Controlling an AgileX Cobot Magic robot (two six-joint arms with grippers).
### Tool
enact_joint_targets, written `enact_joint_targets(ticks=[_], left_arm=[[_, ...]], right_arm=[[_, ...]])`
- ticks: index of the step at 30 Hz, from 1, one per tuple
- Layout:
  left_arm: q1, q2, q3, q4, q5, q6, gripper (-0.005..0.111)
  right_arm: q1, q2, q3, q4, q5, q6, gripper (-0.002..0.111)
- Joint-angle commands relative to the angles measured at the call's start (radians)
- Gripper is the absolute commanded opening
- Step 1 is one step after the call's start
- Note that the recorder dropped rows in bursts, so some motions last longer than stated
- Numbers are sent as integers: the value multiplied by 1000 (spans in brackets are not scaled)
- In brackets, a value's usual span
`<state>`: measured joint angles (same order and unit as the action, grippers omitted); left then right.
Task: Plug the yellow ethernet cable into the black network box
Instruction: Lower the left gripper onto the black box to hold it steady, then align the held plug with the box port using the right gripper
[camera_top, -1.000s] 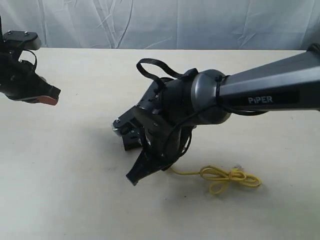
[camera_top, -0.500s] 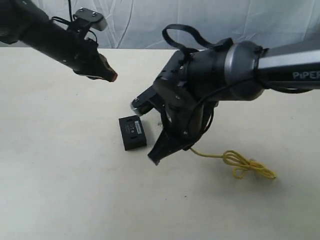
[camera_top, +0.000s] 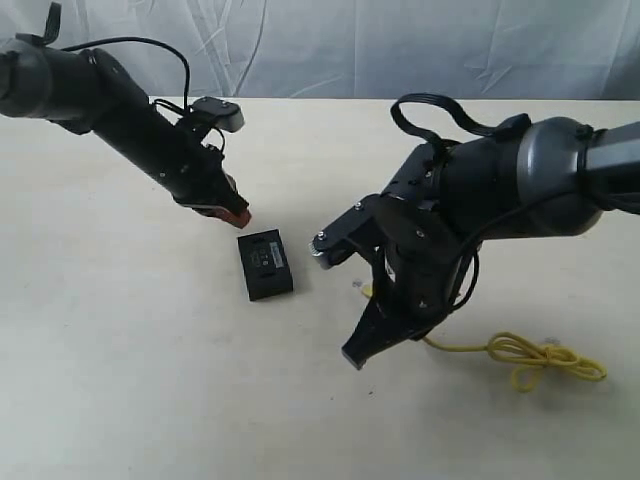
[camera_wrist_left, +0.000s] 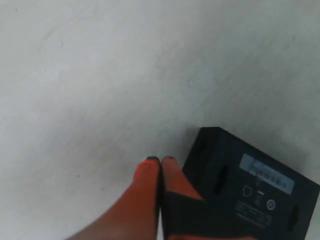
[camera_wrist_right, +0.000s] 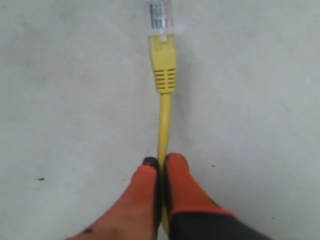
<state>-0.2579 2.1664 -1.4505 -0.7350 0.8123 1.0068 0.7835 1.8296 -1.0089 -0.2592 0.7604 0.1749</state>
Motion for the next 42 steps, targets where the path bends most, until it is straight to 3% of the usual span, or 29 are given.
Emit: enact_joint_targets(ticks=[1,13,20,29,36,42], left_arm=[[-4,23,-7,5,30,-3,0],[-4,32,-3,115,224,-5,0],[-2,25,-3,230,297,-122,0],[-2,-80,-3,244,137,-155,0],[-8,2,-5,-39,73,40,0],[-40,60,-6,-23,46,66,0]], right_arm=[[-5,-14,6,4,-18,-8,-1],[-5,-14,6,6,-58,-8,-1],[-5,-14,6,-4,-60,-8,-1],[-5,0,8,54,-61,-192,-1],[-5,0,8,215,-80,-348,-1],[-5,0,8,230,-97,-358,-1]])
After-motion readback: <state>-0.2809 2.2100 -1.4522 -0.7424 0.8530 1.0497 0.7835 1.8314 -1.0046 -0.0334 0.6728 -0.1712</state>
